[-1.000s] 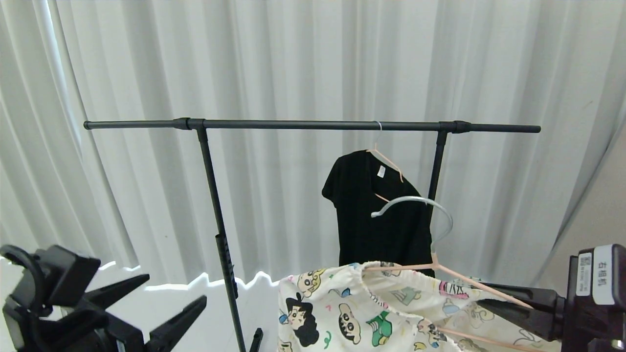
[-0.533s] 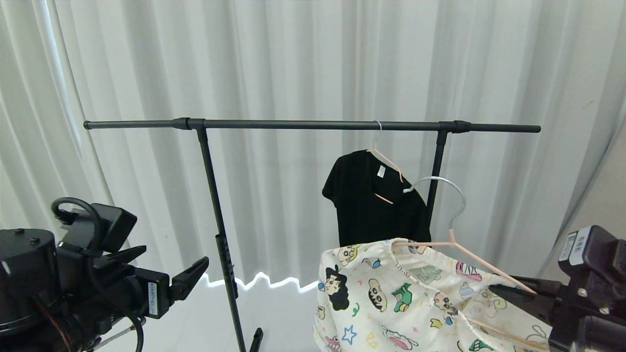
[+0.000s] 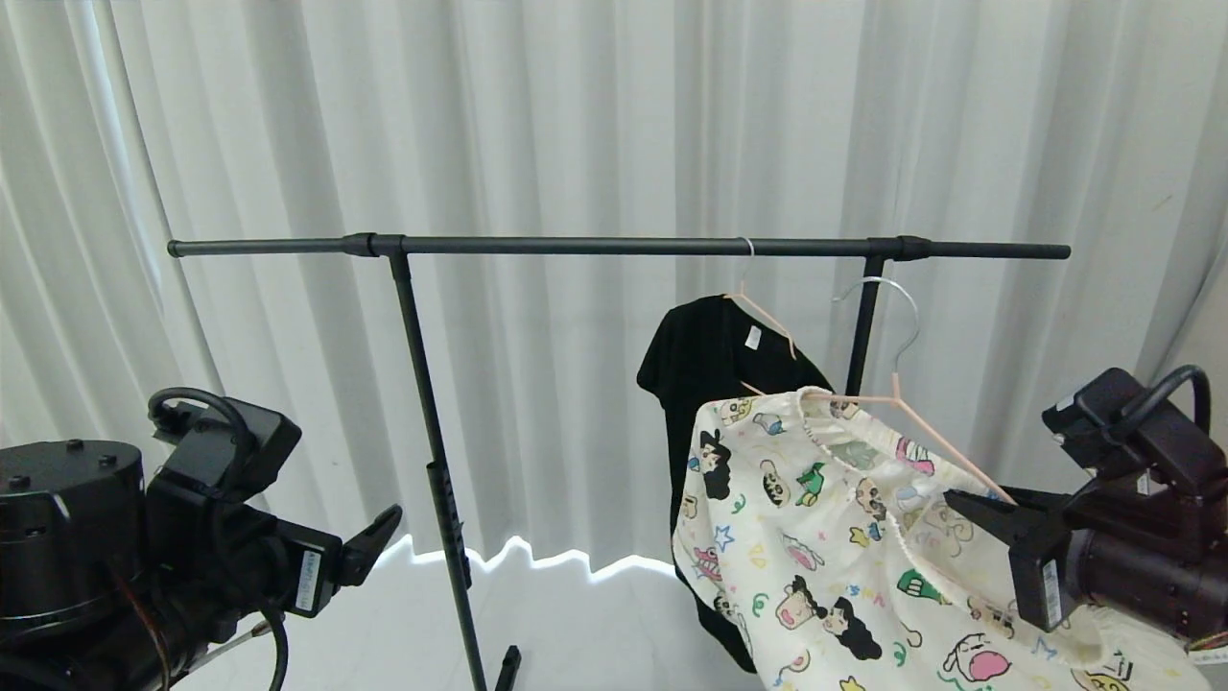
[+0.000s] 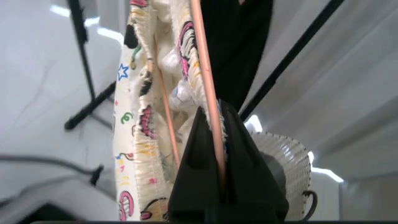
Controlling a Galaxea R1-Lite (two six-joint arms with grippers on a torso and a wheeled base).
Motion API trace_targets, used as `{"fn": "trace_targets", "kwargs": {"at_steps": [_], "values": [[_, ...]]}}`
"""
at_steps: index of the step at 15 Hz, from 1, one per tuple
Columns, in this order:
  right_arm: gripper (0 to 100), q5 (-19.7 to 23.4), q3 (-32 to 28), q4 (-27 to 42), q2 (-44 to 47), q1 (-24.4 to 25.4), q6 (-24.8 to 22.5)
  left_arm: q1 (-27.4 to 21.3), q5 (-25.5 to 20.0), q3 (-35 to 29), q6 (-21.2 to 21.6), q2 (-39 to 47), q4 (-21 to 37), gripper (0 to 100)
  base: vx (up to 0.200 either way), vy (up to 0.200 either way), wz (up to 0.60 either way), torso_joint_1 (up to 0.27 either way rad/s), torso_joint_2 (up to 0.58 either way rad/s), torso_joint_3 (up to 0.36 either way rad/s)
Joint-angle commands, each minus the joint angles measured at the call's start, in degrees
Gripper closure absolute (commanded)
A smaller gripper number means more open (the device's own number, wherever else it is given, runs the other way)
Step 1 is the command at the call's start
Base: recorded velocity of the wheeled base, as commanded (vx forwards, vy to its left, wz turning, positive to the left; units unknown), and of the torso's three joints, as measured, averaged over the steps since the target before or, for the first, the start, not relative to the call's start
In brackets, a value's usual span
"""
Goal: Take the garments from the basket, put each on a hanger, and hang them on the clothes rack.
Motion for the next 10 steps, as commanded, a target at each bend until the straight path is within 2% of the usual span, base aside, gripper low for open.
{"fn": "trace_targets", "kwargs": {"at_steps": [1, 4, 10], "values": [[100, 0.0, -0.2, -0.3, 2.2, 0.1, 0.0, 0.0, 0.1, 0.0, 0.2, 0.2, -0.1, 0, 0.000, 0.200, 0.00, 0.002, 0.00, 0.007], [100, -0.2, -0.2, -0.4, 2.8, 0.1, 0.0, -0.3, 0.1, 0.1, 0.8, 0.1, -0.2, 0, 0.000, 0.200, 0.00, 0.009, 0.00, 0.001], [100, -0.2, -0.7, -4.1, 4.8, 0.4, -0.3, -0.4, 0.1, 0.2, 1.5, 0.0, -1.1, 0, 0.000, 0.000, 0.00, 0.000, 0.00, 0.000]]}}
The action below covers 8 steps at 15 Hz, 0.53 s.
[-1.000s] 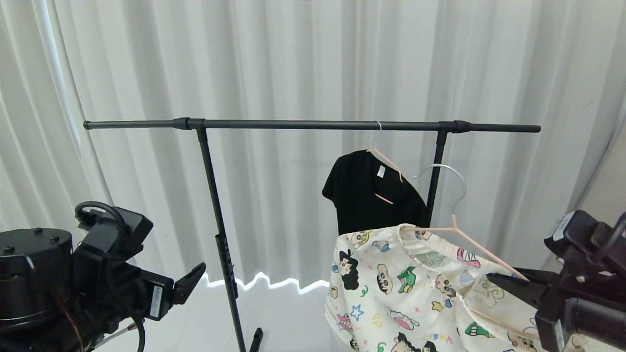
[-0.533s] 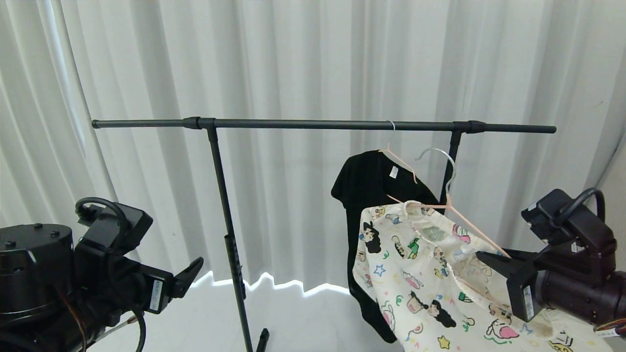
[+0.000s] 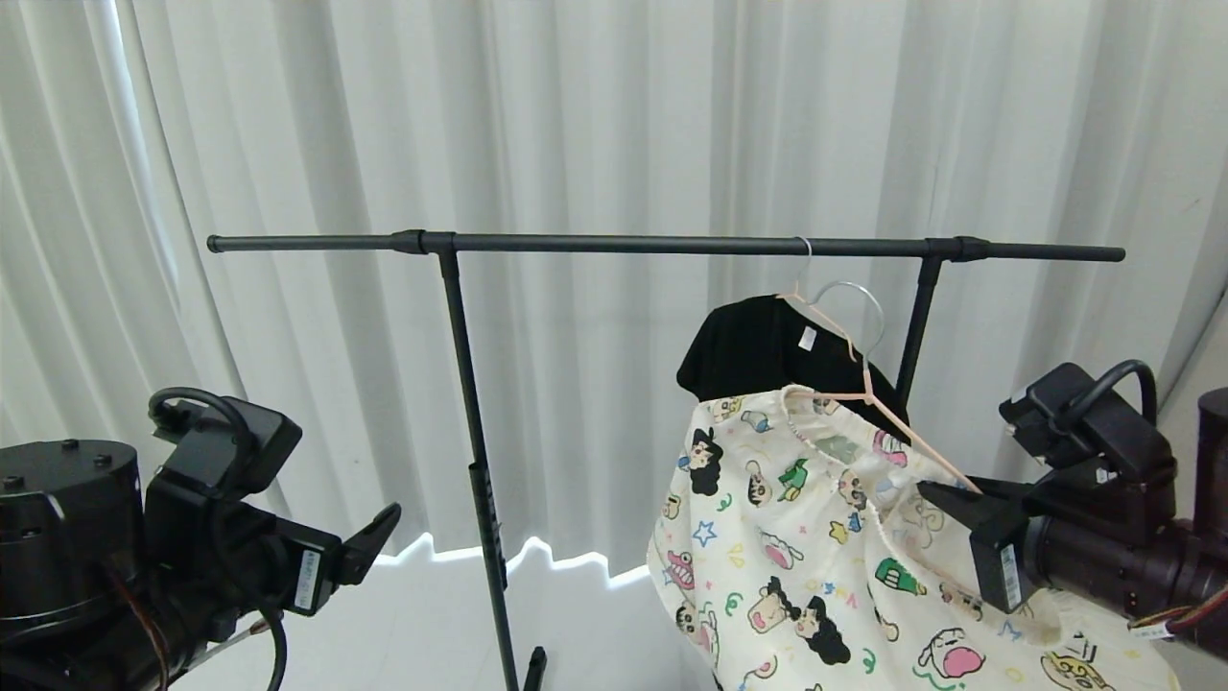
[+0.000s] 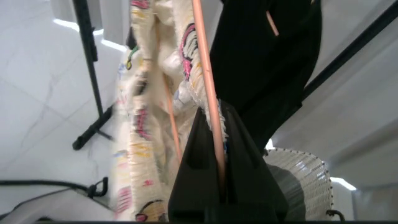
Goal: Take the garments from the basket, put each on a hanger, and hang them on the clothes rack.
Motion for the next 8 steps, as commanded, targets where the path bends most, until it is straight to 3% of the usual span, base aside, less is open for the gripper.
{"fn": "trace_targets", "kwargs": {"at_steps": [1, 3, 8], "values": [[100, 0.0, -0.2, -0.3, 0.8, 0.2, -0.2, -0.6, 0.7, -0.1, 0.2, -0.1, 0.0, 0, 0.000, 0.000, 0.00, 0.000, 0.00, 0.000], [100, 0.0, -0.7, -0.7, 1.1, 0.8, -0.1, -1.9, 3.5, -0.1, 0.1, -0.1, 0.0, 0, 0.000, 0.000, 0.00, 0.000, 0.00, 0.000], [100, 0.0, -5.8, -2.0, 4.7, 1.2, 0.2, -5.3, 3.9, 0.0, -0.1, -0.6, 0.0, 0, 0.200, 0.000, 0.00, -0.004, 0.00, 0.003]]}}
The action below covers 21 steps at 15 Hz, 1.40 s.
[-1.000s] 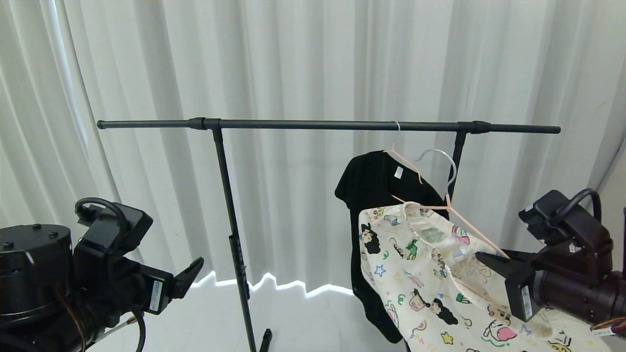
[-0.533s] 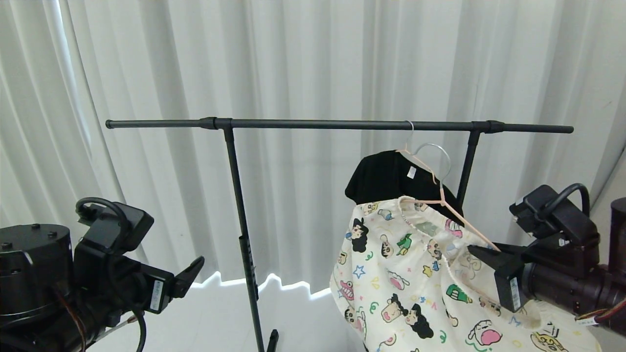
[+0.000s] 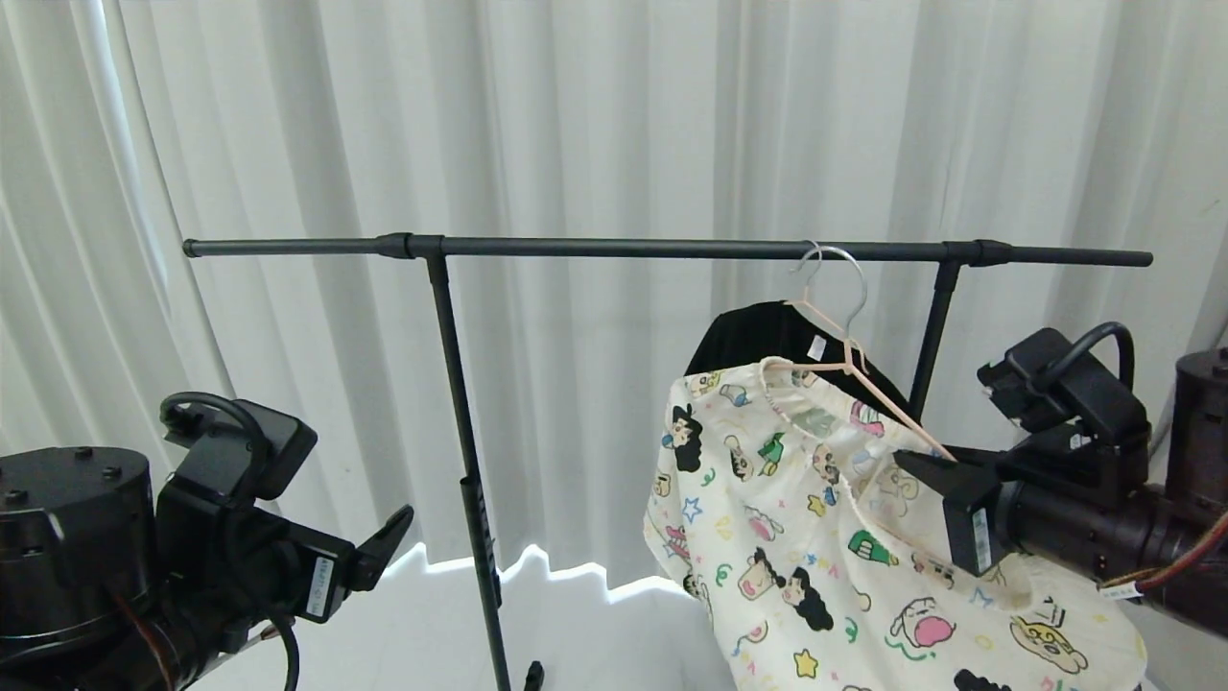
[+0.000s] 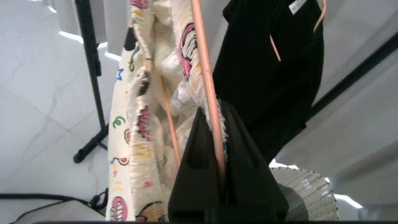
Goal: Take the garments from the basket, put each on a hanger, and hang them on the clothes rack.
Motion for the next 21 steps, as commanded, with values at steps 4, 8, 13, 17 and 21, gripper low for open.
{"fn": "trace_targets", "kwargs": {"at_steps": [4, 8, 13, 17, 21], "values": [[100, -0.1, -2.1, -4.1, 5.2, 0.1, -0.1, -0.7, 0.5, 0.1, 0.0, -0.9, 0.0, 0, 0.200, 0.000, 0.00, 0.002, 0.00, 0.005], [100, -2.4, -5.5, -5.8, 8.5, 1.0, 0.0, -0.9, 0.5, 0.1, 0.1, -1.1, 0.0, 0, 0.200, 0.000, 0.00, 0.004, 0.00, -0.004], [100, -2.5, -5.7, -5.8, 9.0, 0.9, 0.0, -1.4, 0.5, 0.1, 0.1, -1.1, 0.0, 0, 0.200, 0.000, 0.00, 0.003, 0.01, 0.004], [100, -2.5, -5.7, -5.8, 9.3, 0.9, 0.0, -2.5, 0.5, 0.1, 0.0, -1.3, 0.0, 0, 0.050, 0.000, 0.00, 0.001, 0.00, -0.001], [100, -2.5, -6.5, -5.8, 10.6, -0.5, 0.0, -3.4, 0.5, 0.1, 0.0, -1.3, 0.0, 0, 0.000, 0.000, 0.00, 0.000, 0.00, 0.000]]}}
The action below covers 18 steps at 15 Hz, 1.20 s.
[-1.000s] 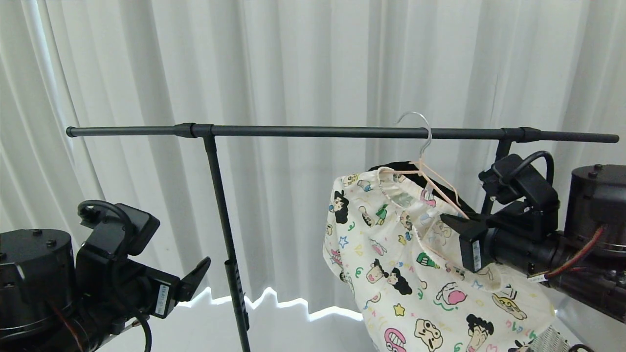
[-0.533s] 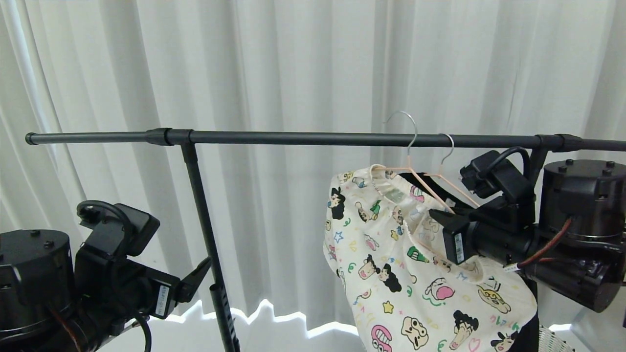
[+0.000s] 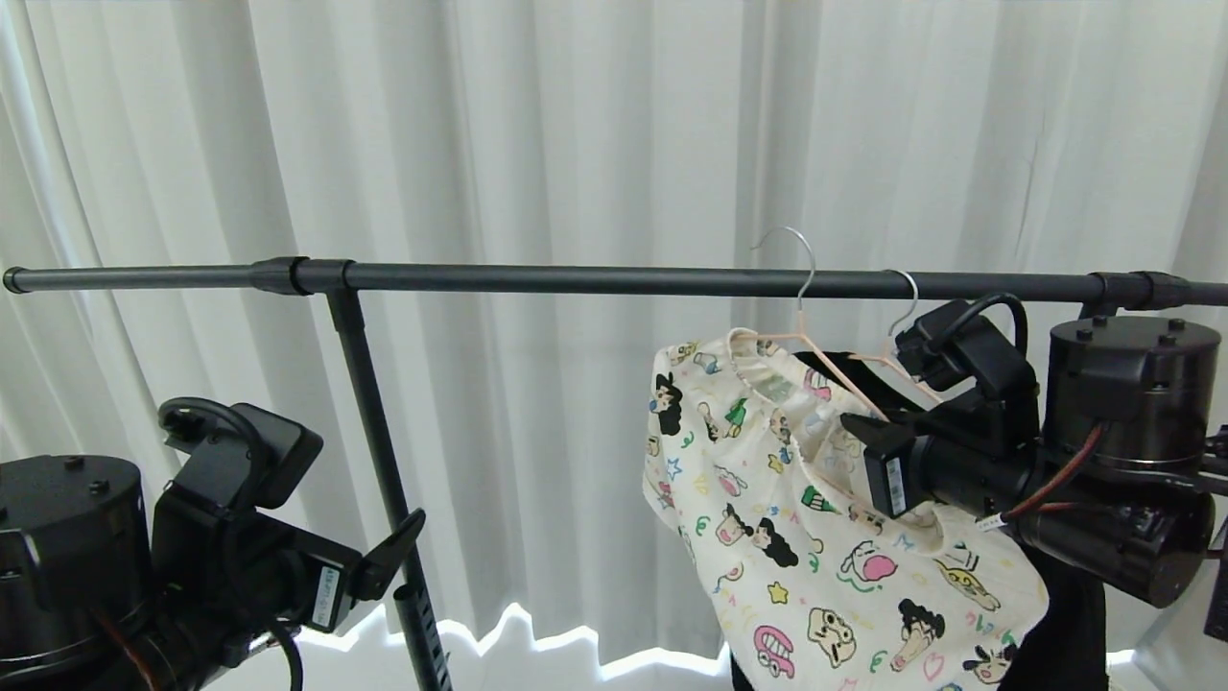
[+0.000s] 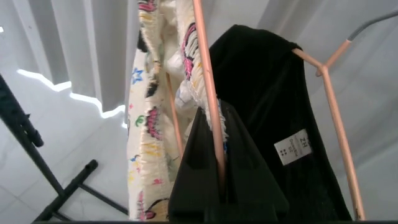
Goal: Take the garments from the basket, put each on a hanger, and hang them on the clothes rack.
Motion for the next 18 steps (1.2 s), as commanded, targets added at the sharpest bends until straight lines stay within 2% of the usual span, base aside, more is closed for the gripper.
{"fn": "trace_targets", "kwargs": {"at_steps": [1, 5, 8, 14, 15, 18], "values": [[100, 0.0, -1.4, -0.1, 1.7, -1.7, -0.1, -0.2, 0.0, -0.1, 0.0, 0.0, 0.0, 0, 0.000, 0.000, 0.00, 0.000, 0.00, 0.000], [100, -0.2, -3.5, 0.0, 6.2, -2.8, -0.1, -0.2, 0.0, 0.1, 0.0, -0.5, 0.0, 0, 0.000, 0.000, 0.00, 0.000, 0.00, 0.000], [100, -3.3, -3.8, 0.0, 8.7, -2.8, -0.1, -0.2, 0.0, 2.0, 0.0, -1.6, 0.0, 0, 0.000, 0.000, 0.00, 0.000, 0.00, 0.000], [100, -3.4, -3.9, 0.0, 9.1, -2.7, -0.1, -0.2, 0.0, 3.2, 0.0, -3.0, 0.0, 0, 0.000, 0.000, 0.00, 0.000, 0.00, 0.000], [0, -3.4, -3.9, 0.0, 8.9, -2.7, -0.1, -0.2, 0.0, 3.1, 0.0, -3.0, 0.0, 0, 0.000, 0.000, 0.00, 0.000, 0.00, 0.000], [0, -3.4, -3.5, 0.0, 5.6, -2.6, -0.1, 0.0, 0.0, 2.9, -0.1, -3.4, 0.0, 0, 0.000, 0.000, 0.00, 0.000, 0.00, 0.000]]}}
